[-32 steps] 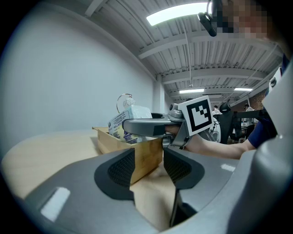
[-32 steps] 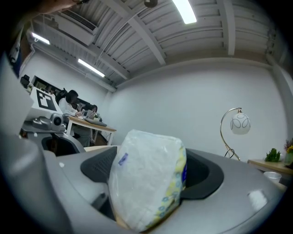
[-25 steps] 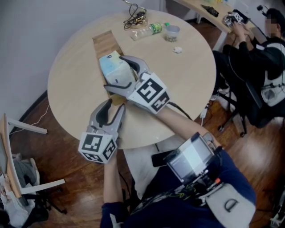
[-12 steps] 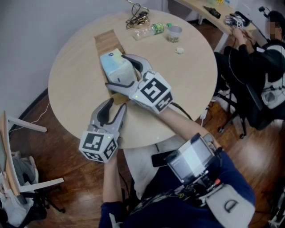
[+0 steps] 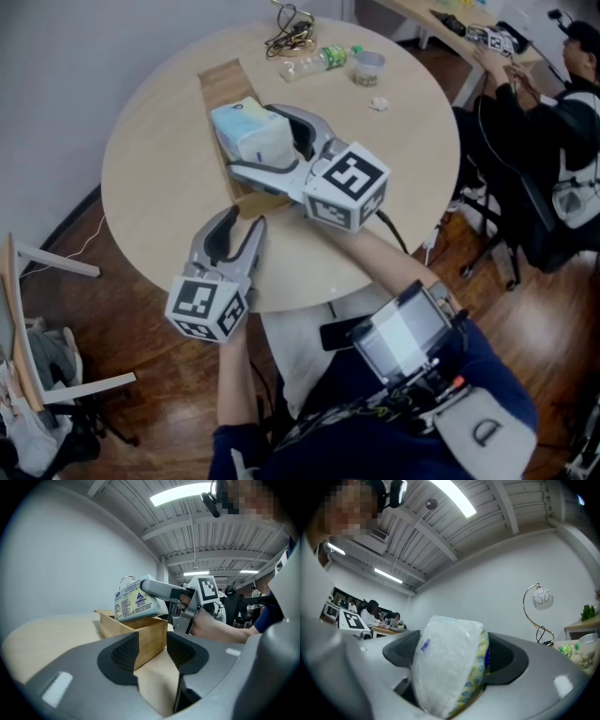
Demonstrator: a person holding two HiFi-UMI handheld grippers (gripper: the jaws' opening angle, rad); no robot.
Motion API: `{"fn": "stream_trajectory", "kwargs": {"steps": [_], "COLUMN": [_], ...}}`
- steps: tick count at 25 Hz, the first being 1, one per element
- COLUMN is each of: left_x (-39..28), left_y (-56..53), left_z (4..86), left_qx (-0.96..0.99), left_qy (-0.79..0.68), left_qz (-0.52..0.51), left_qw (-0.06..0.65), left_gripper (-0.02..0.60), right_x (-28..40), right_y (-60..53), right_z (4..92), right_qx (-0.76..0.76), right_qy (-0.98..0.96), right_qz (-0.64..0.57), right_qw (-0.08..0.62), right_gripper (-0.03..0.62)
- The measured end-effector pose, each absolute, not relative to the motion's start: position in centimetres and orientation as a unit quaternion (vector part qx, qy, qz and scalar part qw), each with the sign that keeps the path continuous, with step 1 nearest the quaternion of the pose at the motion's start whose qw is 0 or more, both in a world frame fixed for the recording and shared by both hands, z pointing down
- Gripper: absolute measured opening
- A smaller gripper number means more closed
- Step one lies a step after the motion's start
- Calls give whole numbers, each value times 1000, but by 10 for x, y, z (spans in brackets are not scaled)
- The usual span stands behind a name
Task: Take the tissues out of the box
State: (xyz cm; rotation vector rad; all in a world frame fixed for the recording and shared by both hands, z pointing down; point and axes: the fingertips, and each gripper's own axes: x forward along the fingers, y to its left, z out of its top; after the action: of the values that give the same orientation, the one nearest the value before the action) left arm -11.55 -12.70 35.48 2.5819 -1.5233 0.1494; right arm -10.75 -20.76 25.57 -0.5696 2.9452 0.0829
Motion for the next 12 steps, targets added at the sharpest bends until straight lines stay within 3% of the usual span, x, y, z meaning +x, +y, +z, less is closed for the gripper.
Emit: {"fn": "stream_trajectory", "kwargs": {"steps": [12], "left_x": [-115], "left_y": [-127], "left_z": [355], "left_qx": [859], "left_qy": [-506], "left_qz": [51], "left_qw": [69], "left_gripper": [192], "right_x": [-78], "right_y": [-218], "right_z": [241], "right_qx": [-215], "right_qy": [970], "right_qz": [32], "right_qw": [111], "right_gripper": [419]}}
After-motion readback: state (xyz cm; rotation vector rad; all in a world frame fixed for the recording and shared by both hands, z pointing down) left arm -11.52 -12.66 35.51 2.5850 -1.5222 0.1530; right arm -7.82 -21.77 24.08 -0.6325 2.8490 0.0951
